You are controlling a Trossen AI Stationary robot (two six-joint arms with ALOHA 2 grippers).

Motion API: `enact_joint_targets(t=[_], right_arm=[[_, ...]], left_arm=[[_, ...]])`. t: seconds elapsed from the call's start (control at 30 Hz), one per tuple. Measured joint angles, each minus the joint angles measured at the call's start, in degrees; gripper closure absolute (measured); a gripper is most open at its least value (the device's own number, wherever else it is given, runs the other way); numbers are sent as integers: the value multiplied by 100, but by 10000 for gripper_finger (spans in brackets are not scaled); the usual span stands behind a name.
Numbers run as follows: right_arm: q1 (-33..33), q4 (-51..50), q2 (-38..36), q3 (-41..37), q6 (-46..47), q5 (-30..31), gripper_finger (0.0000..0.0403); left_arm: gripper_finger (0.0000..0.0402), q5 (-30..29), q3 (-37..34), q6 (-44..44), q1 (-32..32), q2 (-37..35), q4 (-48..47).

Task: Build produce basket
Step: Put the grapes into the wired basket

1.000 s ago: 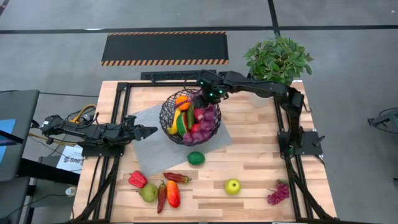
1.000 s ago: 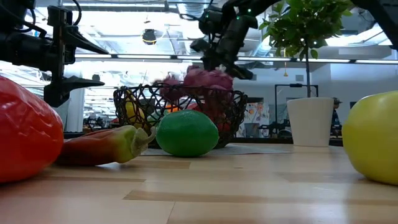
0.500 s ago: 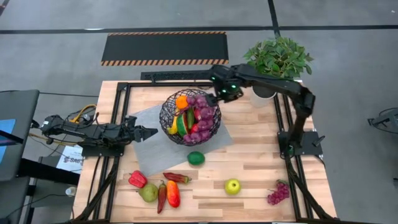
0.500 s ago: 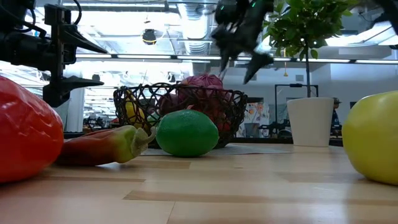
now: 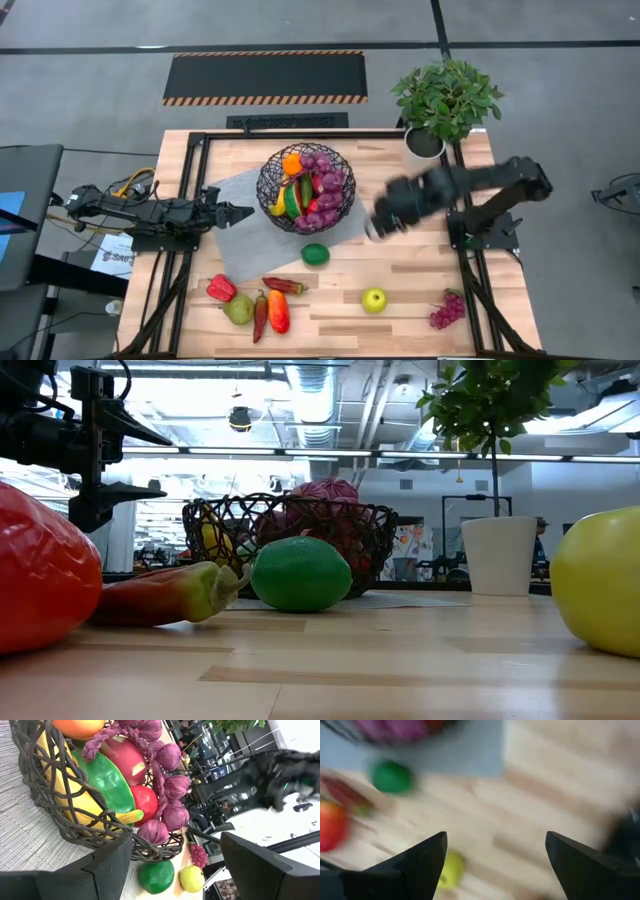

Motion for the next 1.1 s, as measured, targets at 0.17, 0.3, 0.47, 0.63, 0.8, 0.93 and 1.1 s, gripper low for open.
enact_joint_targets(t=[0.17, 0.3, 0.47, 0.63, 0.8, 0.93, 1.1], right_arm=[[1351, -22, -107, -884, 2055, -80, 47], [2190, 165, -75, -1481, 3469, -844, 47], [3123, 1040, -69, -2057, 5057, -1372, 47], [3553, 1873, -73, -2401, 5568, -1825, 47], [3689, 2098, -71, -2765, 5577, -2051, 47], [3822, 2259, -69, -2923, 5619, -2300, 47], [3956, 3060, -69, -3303, 5661, -2402, 47]], left_arm=[[113, -8, 0, -34, 0, -2, 2], [113, -17, 0, -65, 0, 0, 0], [113, -13, 0, -93, 0, 0, 0], [113, -13, 0, -144, 0, 0, 0], [113, -13, 0, -161, 0, 0, 0], [113, -2, 0, -253, 2, 0, 0], [113, -4, 0, -288, 0, 0, 0]])
